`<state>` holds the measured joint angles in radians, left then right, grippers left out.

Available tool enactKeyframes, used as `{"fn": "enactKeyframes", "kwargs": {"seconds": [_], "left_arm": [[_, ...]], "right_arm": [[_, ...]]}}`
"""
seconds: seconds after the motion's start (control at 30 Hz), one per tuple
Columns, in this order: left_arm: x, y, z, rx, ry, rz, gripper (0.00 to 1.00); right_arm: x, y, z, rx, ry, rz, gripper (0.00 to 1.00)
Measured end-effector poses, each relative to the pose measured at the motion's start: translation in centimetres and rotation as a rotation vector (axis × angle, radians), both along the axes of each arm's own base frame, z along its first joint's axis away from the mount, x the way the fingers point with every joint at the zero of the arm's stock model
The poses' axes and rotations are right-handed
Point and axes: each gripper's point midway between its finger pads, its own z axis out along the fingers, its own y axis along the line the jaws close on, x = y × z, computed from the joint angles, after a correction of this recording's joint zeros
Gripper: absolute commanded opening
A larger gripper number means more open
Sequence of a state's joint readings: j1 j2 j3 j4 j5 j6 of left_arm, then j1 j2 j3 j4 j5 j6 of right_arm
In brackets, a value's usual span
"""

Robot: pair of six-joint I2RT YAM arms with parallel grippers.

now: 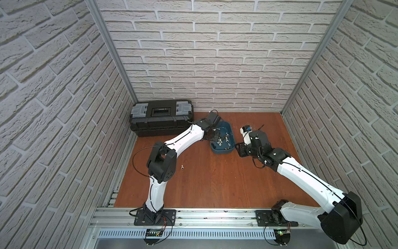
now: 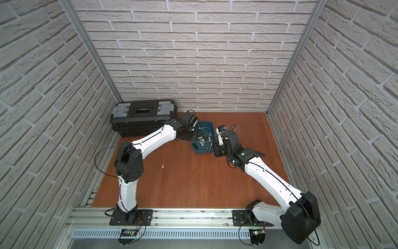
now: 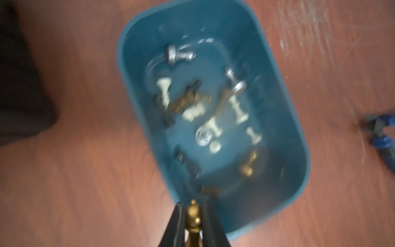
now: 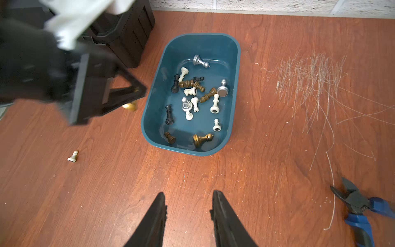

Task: Put the chess pieces into the storage box
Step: Place the chess piece in the storage box.

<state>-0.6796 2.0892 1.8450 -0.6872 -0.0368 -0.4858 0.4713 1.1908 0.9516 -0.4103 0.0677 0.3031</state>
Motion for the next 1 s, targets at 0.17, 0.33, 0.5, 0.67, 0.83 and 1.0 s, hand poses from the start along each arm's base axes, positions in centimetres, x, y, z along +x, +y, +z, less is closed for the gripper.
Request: {"fn": "enactKeyframes", "kwargs": {"seconds": [0.17,0.33,0.5,0.67,0.83,1.0], "left_arm": [[3.0,-3.1,-2.2,-0.022,-0.002,-0.024,0.22],[4.4,-4.5,-3.5,-0.031,0.002,-0.033,0.40],[4.5,-4.3,-2.4,-0.035,-0.016,-0.029,0.41],[1.5,-0.7,-1.1,0.022,-0.015,0.012,0.44],[-4.8,6.6,1.2,0.072,-0.028,0.122,0.49],[-10.5,13.3,0.0,0.113,-0.019,0.252,0.50]], "right_arm": [[0.0,-0.1,0.0,-0.004,-0.002,-0.005,0.40],[0.0,-0.1,0.0,-0.003,-0.001,-0.003,0.40],[0.0,0.0,0.0,0.000,0.001,0.004,0.40],[-0.2,0.3,-0.1,0.011,0.008,0.016,0.40],[-0.6,0.5,-0.4,0.020,0.019,0.026,0.40],[-0.9,0.9,-0.5,0.031,0.024,0.041,0.40]]}}
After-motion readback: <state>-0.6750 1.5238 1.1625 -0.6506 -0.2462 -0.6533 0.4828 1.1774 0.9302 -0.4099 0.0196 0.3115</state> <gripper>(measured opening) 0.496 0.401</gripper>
